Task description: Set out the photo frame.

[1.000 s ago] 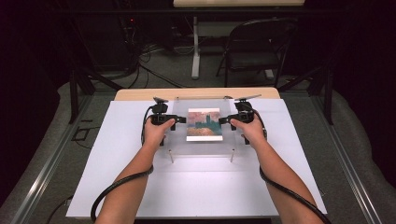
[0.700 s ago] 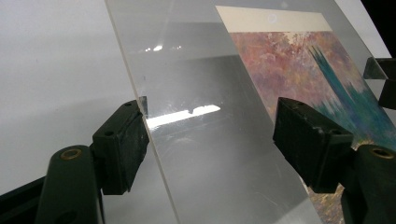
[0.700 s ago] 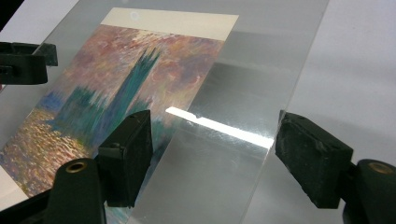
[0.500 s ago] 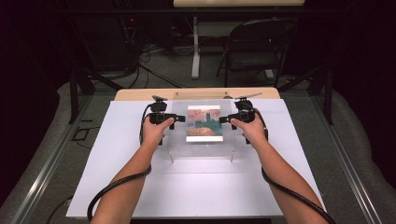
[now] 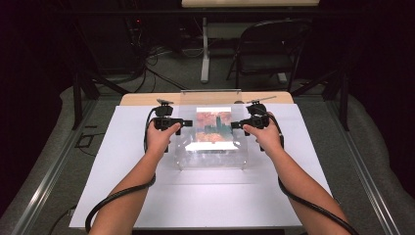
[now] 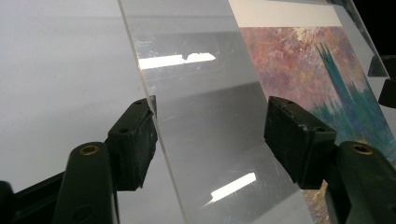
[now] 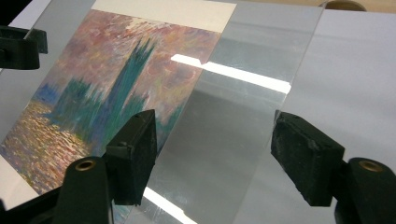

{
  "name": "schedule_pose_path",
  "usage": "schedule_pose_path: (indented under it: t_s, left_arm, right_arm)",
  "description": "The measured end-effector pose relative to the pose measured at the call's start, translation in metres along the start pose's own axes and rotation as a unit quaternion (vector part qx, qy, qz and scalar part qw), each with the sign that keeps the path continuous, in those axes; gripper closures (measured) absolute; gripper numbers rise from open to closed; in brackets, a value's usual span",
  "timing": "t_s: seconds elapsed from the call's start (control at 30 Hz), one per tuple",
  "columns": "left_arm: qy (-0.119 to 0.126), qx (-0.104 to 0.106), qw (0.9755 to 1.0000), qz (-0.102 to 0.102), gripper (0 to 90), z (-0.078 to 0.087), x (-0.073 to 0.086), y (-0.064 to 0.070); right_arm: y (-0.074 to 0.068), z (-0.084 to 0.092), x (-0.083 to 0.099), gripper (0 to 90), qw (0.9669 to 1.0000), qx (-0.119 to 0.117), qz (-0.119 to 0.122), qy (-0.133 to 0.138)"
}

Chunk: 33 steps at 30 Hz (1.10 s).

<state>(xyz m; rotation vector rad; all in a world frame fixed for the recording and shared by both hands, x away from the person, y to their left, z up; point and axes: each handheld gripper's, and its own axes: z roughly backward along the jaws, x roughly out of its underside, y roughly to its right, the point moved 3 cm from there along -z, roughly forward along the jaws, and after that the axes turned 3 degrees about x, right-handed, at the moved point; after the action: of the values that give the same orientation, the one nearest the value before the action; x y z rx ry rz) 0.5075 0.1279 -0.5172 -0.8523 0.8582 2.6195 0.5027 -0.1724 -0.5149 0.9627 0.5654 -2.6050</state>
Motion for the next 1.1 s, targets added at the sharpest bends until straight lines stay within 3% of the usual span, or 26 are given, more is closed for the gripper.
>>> schedule_pose_path:
  t_s: [0.47, 0.77, 1.1]
  left_arm:
    - [0.009, 0.003, 0.9999, -0.007, 40.3, 0.014, 0.001, 0.007]
    - [0.014, 0.005, 0.9998, -0.015, 42.7, 0.022, 0.002, 0.011]
    - [0.018, 0.006, 0.9994, -0.029, 47.4, 0.039, 0.003, 0.019]
  right_arm:
    - [-0.008, 0.015, 0.001, 34.4, 0.9996, 0.009, 0.02, 0.016]
    - [-0.011, 0.023, 0.002, 37.8, 0.9993, 0.012, 0.021, 0.028]
    - [-0.019, 0.038, 0.003, 39.8, 0.9979, 0.023, 0.048, 0.037]
